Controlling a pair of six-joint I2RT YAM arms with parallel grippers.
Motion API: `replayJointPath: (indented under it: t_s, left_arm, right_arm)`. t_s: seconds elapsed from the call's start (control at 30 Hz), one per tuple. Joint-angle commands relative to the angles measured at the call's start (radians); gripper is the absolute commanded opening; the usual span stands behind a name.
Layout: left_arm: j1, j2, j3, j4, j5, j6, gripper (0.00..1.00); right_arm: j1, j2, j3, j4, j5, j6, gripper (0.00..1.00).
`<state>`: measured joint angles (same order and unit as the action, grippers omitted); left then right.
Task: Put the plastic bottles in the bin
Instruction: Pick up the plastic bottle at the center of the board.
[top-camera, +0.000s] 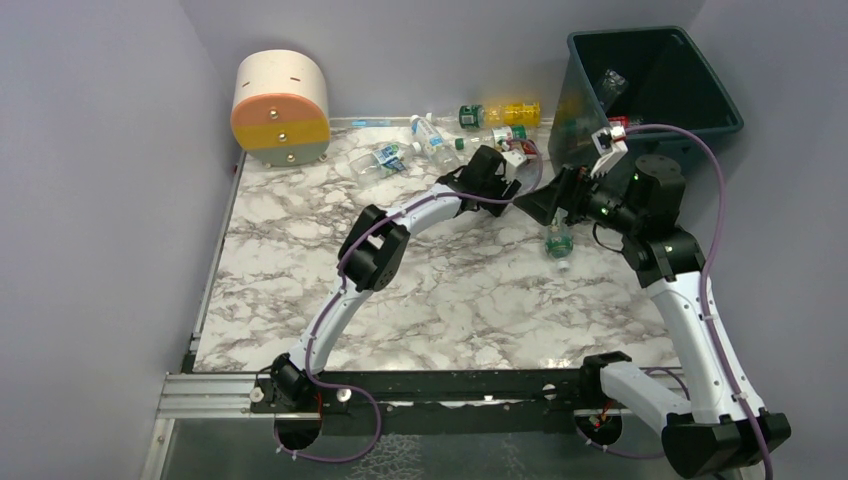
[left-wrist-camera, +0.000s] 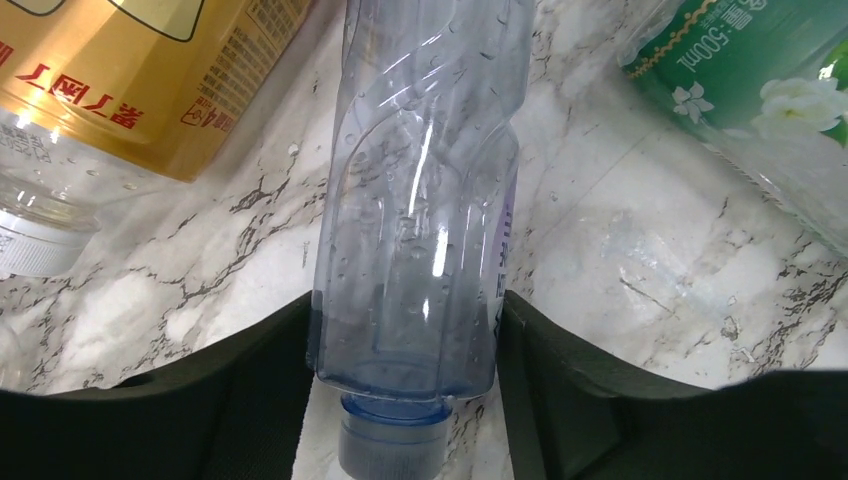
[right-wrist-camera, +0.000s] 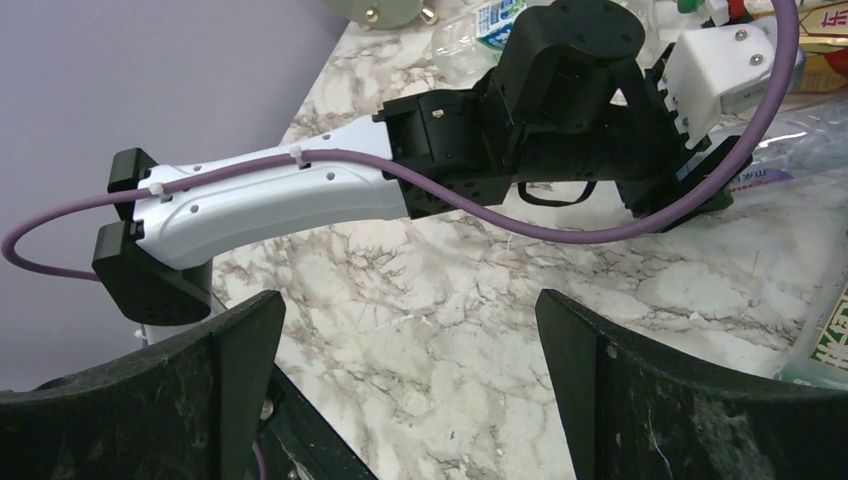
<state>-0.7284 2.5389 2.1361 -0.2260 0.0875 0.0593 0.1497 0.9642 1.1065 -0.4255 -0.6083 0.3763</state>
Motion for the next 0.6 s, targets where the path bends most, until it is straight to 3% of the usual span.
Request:
replayJointPath:
  t_s: [0.0,0.27,0.57]
  left_arm:
    - [-0.003,0.004,0.037,0.024,0.031,-0.023,0.63]
    - [-0.002,-0.056,-0.035,0.037,0.007,-0.033,0.6]
    - [0.01,-0.235,-0.317,0.148,-0.032,-0.076,0.57]
  right_arm:
    - [0.005,0.007,-0.016,0.031,-0.016,-0.003,0.99]
    - [0.004,0.007,-0.029,0.035,-0.01,-0.006,0.99]
    - [0.005,0.015,-0.04,0.049,-0.014,-0.005,0.99]
